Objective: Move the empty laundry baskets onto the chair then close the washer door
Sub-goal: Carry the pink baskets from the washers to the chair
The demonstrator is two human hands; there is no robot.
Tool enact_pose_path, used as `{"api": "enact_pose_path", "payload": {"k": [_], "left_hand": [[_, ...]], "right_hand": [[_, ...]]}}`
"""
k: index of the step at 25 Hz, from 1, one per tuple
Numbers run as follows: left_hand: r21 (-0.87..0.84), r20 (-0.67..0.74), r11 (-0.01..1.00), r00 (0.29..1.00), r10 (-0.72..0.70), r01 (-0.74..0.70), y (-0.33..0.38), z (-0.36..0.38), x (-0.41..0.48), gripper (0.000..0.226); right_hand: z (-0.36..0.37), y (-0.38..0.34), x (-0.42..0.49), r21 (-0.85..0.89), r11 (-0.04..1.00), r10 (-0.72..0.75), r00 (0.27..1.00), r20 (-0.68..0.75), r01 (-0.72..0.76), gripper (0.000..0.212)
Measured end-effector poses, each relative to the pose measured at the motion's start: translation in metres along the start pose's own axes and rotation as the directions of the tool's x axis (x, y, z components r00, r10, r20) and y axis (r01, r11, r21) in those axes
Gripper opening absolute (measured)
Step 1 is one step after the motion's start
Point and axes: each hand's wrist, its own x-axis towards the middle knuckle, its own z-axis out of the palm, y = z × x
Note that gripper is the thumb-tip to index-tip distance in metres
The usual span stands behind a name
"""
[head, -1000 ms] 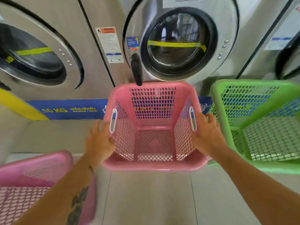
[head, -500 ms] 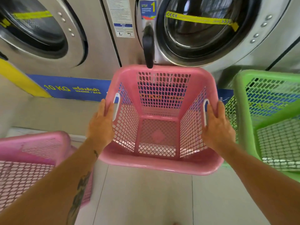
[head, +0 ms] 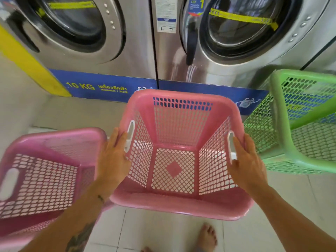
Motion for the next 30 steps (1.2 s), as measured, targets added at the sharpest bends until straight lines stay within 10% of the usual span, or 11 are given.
{"api": "enact_pose_path", "payload": {"k": [8, 14, 21, 26, 30], "left_hand": [[-0.109, 0.143, 0.993, 0.990, -0.018, 0.033, -0.050, 0.044, -0.057, 0.092], [-0.003, 0.045, 0.998, 0.997, -0.070, 0.071, -0.059, 0.083, -0.060, 0.091], [-0.104, 0.289, 0.966, 0.936, -0.198, 0.237, -0.065, 0.095, -0.041, 0.100], [-0.206, 0.212, 0.937, 0.948, -0.237, 0.281, -0.035, 0.052, -0.027, 0.039], [-0.434, 0.138, 0.882, 0.981, -0.137, 0.184, 0.020, -0.005, -0.022, 0.041]], "right_hand": [[0.052, -0.014, -0.046, -0.067, 0.996, 0.074, 0.973, 0.219, -0.061, 0.084], [0.100, -0.008, -0.034, -0.010, 0.999, 0.047, 0.990, 0.129, -0.046, 0.088], [0.134, -0.009, -0.039, 0.029, 0.999, 0.019, 0.968, 0.249, -0.027, 0.091], [0.085, -0.026, -0.033, 0.086, 0.989, 0.089, 0.941, 0.327, -0.124, 0.063], [0.017, -0.036, -0.046, 0.221, 0.966, 0.069, 0.961, 0.269, -0.132, 0.052]]}}
